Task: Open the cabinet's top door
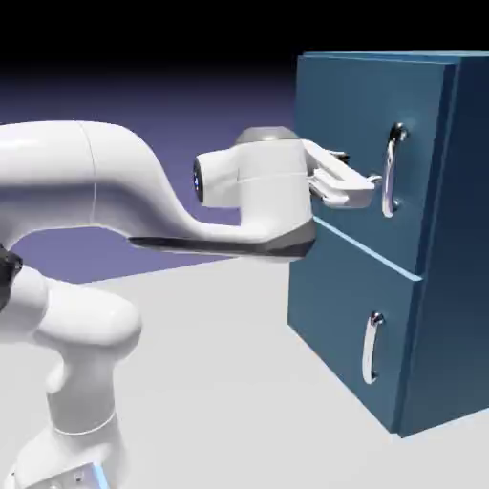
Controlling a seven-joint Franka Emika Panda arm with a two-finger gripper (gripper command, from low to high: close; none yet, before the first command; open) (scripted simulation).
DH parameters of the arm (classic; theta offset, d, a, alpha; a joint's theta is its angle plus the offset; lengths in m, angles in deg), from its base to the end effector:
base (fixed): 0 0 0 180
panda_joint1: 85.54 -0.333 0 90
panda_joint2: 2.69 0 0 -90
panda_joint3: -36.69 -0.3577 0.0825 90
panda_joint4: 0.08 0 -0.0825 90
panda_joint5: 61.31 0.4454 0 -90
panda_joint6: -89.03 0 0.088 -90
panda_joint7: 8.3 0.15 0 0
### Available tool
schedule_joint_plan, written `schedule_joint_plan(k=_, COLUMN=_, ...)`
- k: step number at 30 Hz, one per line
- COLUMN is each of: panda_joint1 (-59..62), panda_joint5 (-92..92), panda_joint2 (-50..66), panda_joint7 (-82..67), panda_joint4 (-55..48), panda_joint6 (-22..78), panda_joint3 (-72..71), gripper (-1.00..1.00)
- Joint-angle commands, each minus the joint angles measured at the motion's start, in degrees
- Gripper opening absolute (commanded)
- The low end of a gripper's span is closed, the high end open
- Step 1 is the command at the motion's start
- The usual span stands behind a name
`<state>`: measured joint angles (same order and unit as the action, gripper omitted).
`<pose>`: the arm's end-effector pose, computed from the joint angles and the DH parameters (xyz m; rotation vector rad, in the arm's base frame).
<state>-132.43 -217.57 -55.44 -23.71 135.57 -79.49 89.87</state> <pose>0.4704 -0.0995 0.5663 0.6230 1.4971 0.6790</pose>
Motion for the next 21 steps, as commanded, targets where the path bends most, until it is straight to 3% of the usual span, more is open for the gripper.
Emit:
schedule_joint_plan(k=1, panda_joint1=-0.73, panda_joint5=-2.45, panda_joint2=-0.31, panda_joint7=-0.91, panda_joint4=-0.4, panda_joint6=0.09, panda_joint3=0.84, gripper=0.0)
schedule_joint_plan(k=6, panda_joint1=-11.07, panda_joint5=-4.24, panda_joint2=4.02, panda_joint7=0.34, panda_joint4=-7.59, panda_joint6=2.0, panda_joint3=7.44, gripper=0.0)
schedule_joint_plan(k=7, panda_joint1=-11.07, panda_joint5=-4.24, panda_joint2=4.02, panda_joint7=0.34, panda_joint4=-7.59, panda_joint6=2.0, panda_joint3=7.44, gripper=-1.0)
schedule_joint_plan(k=21, panda_joint1=15.85, panda_joint5=15.47, panda_joint2=-1.01, panda_joint7=-6.43, panda_joint4=12.75, panda_joint6=13.63, panda_joint3=-16.01, gripper=-1.0)
